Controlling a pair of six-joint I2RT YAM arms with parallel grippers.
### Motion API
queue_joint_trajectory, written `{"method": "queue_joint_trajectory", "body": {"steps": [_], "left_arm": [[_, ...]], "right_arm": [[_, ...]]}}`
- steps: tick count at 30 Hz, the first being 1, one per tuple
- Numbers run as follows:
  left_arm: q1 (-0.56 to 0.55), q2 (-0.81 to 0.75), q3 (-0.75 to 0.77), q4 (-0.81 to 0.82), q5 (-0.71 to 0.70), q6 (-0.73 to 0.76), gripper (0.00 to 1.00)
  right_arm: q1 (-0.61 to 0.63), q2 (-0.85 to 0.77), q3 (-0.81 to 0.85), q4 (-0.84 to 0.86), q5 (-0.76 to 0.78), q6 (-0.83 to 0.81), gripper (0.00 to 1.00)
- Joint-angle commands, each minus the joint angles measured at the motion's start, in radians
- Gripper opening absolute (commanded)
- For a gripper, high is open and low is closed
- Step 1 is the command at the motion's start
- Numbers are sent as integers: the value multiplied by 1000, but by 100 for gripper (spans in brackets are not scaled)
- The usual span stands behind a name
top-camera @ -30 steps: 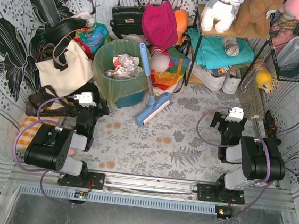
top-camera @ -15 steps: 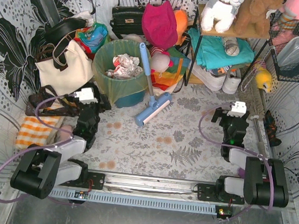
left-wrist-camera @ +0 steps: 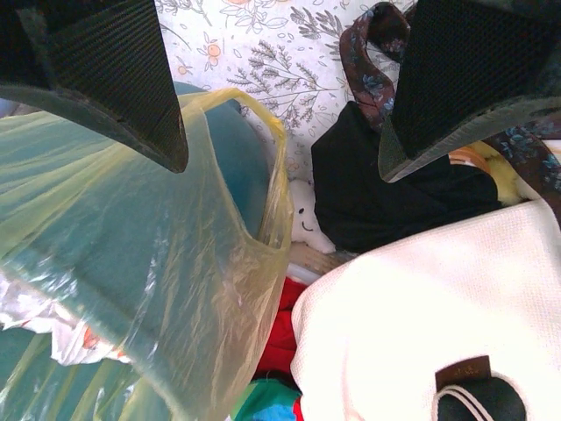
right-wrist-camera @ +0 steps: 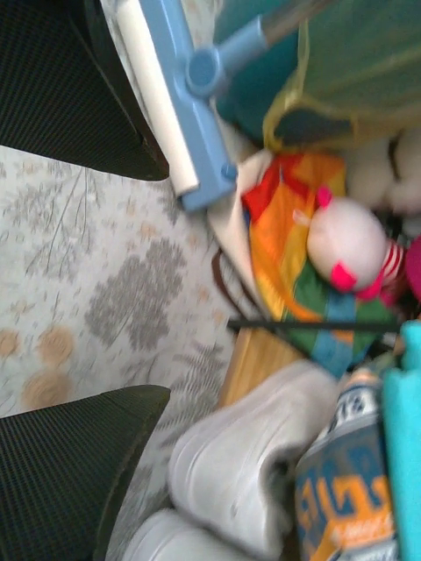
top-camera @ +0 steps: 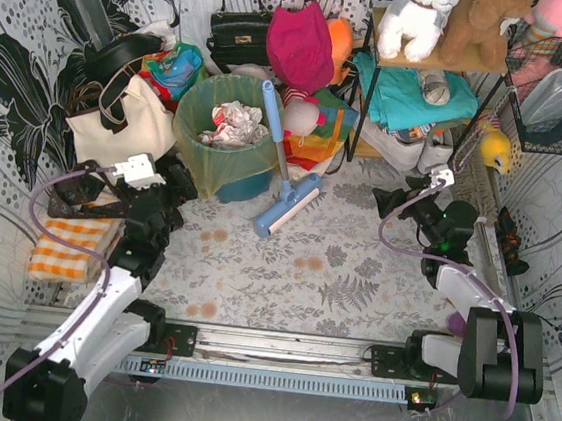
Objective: Tie the trash bag
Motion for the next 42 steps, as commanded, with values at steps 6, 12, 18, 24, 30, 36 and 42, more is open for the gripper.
{"method": "queue_joint_trajectory", "body": {"steps": [6,12,18,24,30,36,42], "left_arm": [[-4,-86,283,-395,-6,2,98],[-3,-81,341,-433,72,73,98],[29,-44,372,-480,143,40,98],[62,-80,353,-471,170,36,98],[101,-140,313,-416,220,20,98],[131,-126,316,-413,267,4,98],[154,-127,312,-402,308,-6,98]], "right_arm": [[90,53,127,86,-296,168,99],[265,131,269,-92,-200,25,99],[386,269,365,-43,-120,50,93],[458,387,455,-10,-103,38,88],[517,491,513,24,-61,9,82],[545,570,542,39,21,-12,73],[555,609,559,40,43,-22,56]]}}
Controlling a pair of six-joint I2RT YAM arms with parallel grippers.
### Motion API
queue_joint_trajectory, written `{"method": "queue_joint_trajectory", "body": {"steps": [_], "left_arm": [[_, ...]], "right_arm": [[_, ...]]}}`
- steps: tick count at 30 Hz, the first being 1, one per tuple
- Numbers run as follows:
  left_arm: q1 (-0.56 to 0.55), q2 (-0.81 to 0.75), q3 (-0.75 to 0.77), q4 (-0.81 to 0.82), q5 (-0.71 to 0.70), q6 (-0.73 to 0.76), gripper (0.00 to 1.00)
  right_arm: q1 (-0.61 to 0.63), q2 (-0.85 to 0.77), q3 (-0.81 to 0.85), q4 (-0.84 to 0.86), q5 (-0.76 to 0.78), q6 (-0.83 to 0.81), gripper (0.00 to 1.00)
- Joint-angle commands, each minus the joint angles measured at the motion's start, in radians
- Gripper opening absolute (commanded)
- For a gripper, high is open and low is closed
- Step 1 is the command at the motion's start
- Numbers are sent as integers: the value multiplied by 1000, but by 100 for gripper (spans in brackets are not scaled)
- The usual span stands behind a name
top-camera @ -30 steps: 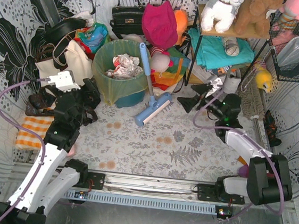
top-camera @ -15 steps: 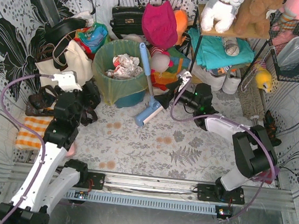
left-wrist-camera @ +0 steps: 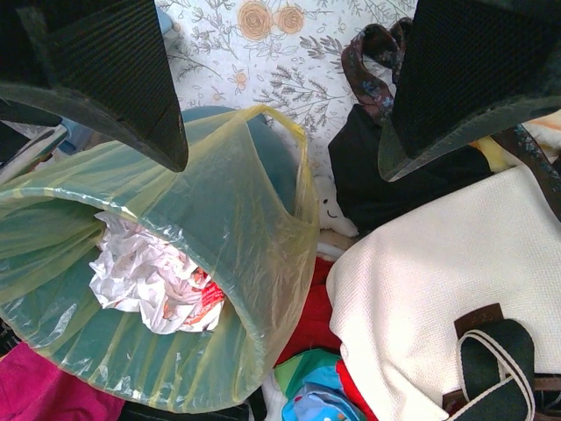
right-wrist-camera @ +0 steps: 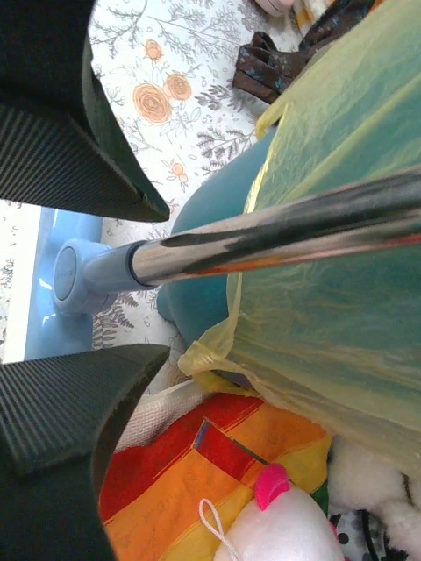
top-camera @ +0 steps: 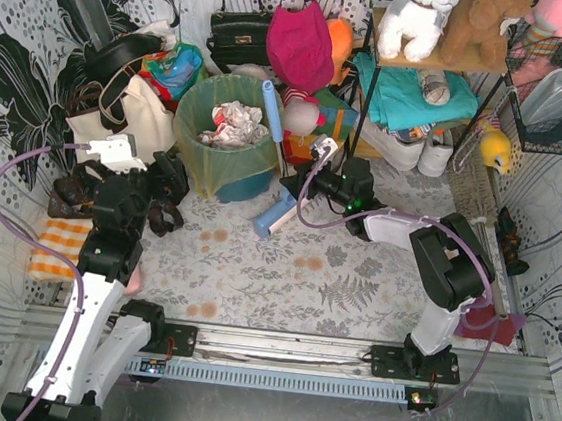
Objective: Tie the trash bag
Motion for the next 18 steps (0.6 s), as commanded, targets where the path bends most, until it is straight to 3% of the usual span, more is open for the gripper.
{"method": "queue_joint_trajectory", "body": {"steps": [1,11,18], "left_arm": [[21,-8,-9,62,51,-18,98],[46,-11,-22,77,69,-31,98],[57,6,-21,76,84,-35,98]], "right_arm": [[11,21,46,48,31,-27,53],[28,65,88,51,11,-34,50],[37,70,102,23,8,-79,39]]}}
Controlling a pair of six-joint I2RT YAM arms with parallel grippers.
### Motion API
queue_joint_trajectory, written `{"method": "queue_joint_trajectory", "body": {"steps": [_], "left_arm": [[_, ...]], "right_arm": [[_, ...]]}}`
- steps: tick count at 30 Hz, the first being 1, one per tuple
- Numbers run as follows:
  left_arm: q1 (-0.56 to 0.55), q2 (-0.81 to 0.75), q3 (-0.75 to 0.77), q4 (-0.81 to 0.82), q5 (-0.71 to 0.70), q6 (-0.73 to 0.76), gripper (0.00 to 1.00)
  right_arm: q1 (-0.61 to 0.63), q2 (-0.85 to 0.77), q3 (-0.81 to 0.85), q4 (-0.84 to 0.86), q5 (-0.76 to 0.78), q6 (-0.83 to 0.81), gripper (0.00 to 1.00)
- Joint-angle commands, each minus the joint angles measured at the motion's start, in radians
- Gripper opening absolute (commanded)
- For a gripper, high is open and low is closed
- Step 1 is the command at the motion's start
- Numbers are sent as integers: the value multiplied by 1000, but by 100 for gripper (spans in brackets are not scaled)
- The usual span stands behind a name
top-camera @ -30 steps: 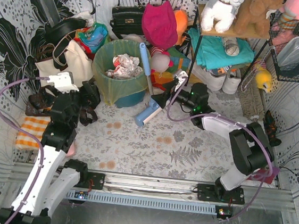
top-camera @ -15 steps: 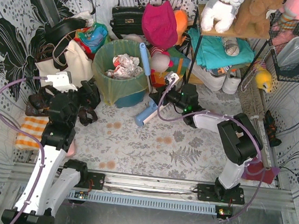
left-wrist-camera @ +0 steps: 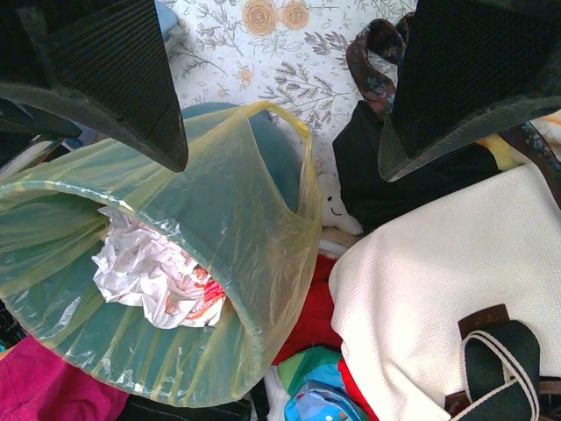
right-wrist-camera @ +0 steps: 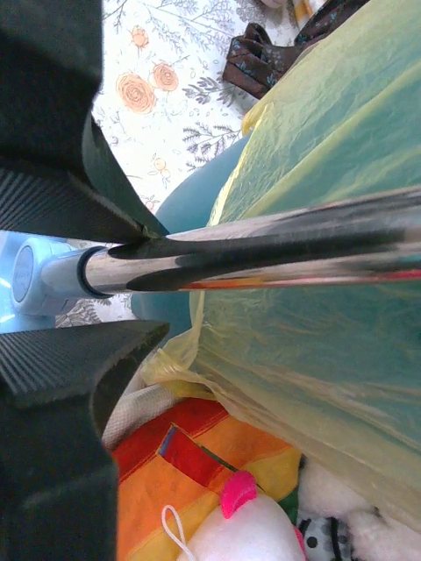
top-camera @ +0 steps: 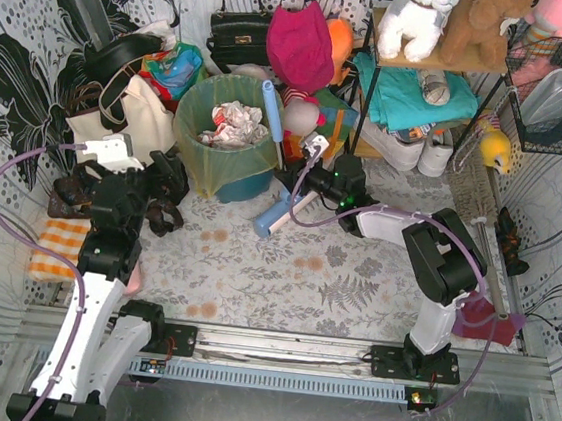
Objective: Tie the trash bag
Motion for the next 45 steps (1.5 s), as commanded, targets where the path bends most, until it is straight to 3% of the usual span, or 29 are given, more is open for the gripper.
{"method": "queue_joint_trajectory", "body": {"steps": [1,7,11,16,26,37,45], "left_arm": [[11,7,-5,55,27,-12,98],[26,17,-7,57,34,-19,98],[34,20,-7,66,54,-21,98],[42,24,-9,65,49,-25,98],[56,23,-13,76,64,-33,98],[73,31,-13,84,78,-38,98],[79,36,-17,90,88,-37,98]], "right_arm": [[11,6,35,8,-3,-55,37],[13,-17,39,-45,13,-93,13],[14,-58,23,-49,24,-102,6],[14,-147,-22,-57,103,-108,3],[-9,-316,-25,-288,294,-176,0],[-214,-497,-118,-351,340,-169,0],[-420,-504,-168,-308,321,-182,0]]}}
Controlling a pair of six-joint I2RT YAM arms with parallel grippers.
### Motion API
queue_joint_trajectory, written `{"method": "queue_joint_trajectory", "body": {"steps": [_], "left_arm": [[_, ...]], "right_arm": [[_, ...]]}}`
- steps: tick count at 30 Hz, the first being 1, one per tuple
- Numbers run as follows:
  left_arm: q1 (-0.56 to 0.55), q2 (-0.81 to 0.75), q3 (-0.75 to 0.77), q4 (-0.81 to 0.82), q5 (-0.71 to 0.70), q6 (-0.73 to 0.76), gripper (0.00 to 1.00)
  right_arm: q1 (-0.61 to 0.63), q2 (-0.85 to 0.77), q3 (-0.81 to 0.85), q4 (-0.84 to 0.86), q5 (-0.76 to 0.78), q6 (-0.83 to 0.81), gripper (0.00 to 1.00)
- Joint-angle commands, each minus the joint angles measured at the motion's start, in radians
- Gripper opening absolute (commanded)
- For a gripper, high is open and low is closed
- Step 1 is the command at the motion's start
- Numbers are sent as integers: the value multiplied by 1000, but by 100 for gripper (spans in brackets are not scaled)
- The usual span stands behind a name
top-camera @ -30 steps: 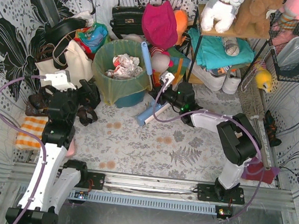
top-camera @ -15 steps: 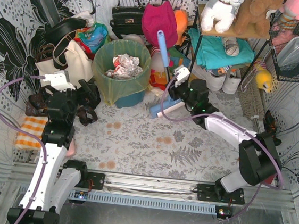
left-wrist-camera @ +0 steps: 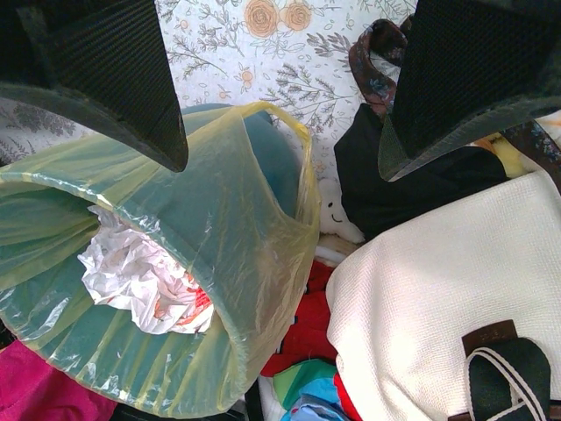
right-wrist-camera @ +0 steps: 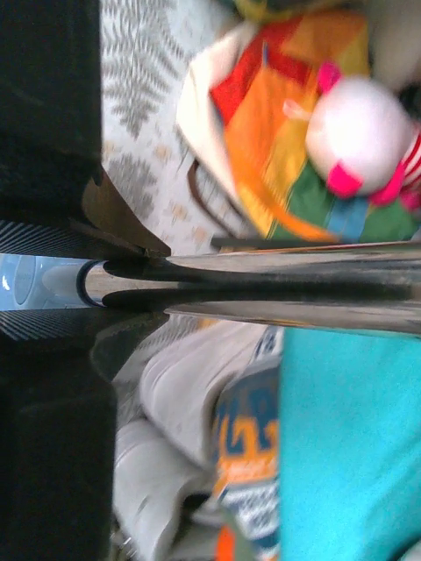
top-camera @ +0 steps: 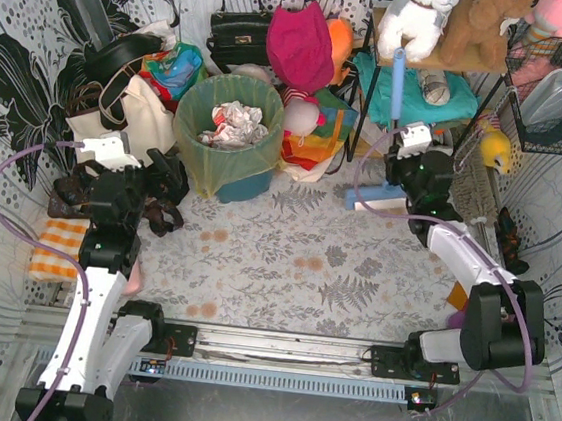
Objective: Tie the trash bag
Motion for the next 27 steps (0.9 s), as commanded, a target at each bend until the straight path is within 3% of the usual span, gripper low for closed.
{"method": "queue_joint_trajectory", "body": {"steps": [1,12,27], "left_arm": [[10,-6,-9,67,11,-2,98],[13,13,-9,69,8,-1,98],[16,37,-2,58,5,-3,98]], "right_arm": [[-86,-17,-12,107,-1,-27,0],[-269,108,-29,365,13,74,0],[-343,288,-98,765,-73,68,1]]}}
